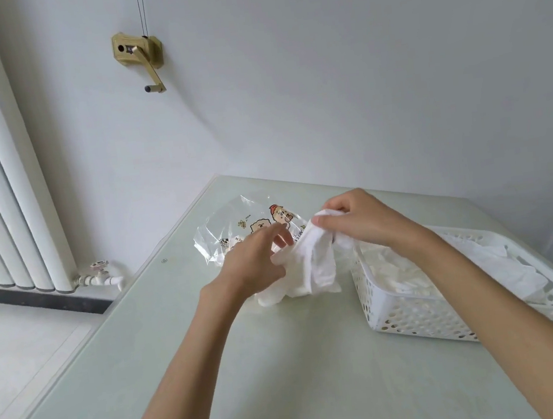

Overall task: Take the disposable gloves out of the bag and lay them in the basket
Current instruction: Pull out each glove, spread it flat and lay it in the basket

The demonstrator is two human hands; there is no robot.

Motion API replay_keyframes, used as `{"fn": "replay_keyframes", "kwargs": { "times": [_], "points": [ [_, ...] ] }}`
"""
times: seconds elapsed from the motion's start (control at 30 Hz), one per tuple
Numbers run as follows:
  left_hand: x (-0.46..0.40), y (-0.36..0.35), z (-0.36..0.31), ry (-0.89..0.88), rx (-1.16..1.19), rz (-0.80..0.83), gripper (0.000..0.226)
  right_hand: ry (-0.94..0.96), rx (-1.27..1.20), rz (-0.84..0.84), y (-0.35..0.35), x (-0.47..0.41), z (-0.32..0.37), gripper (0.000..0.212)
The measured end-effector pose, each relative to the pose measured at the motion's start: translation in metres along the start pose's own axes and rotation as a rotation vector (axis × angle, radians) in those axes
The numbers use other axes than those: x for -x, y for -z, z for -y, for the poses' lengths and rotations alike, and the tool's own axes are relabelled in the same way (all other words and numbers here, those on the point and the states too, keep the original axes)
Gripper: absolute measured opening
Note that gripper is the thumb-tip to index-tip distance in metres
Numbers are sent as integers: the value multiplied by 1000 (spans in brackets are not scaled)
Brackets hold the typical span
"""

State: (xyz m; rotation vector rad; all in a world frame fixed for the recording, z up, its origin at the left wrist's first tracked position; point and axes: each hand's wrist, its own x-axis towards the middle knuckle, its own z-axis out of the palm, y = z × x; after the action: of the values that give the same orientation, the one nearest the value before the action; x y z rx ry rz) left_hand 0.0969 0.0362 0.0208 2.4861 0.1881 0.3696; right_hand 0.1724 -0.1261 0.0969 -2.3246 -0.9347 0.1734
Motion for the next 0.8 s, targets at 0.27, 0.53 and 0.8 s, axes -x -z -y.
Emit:
{"fn": "replay_keyframes", "kwargs": {
  "times": [0.27, 0.53, 0.8],
  "points": [
    [-1, 0, 8, 21, 129, -29, 32, -166, -616, -193, -7, 2, 0, 23],
    [-2, 4, 21, 14, 179, 116, 35, -162, -624, -187, 26, -4, 4, 23],
    [8, 24, 2, 31, 182, 296, 49, -33, -918, -112, 28, 2, -10, 10]
  ]
}}
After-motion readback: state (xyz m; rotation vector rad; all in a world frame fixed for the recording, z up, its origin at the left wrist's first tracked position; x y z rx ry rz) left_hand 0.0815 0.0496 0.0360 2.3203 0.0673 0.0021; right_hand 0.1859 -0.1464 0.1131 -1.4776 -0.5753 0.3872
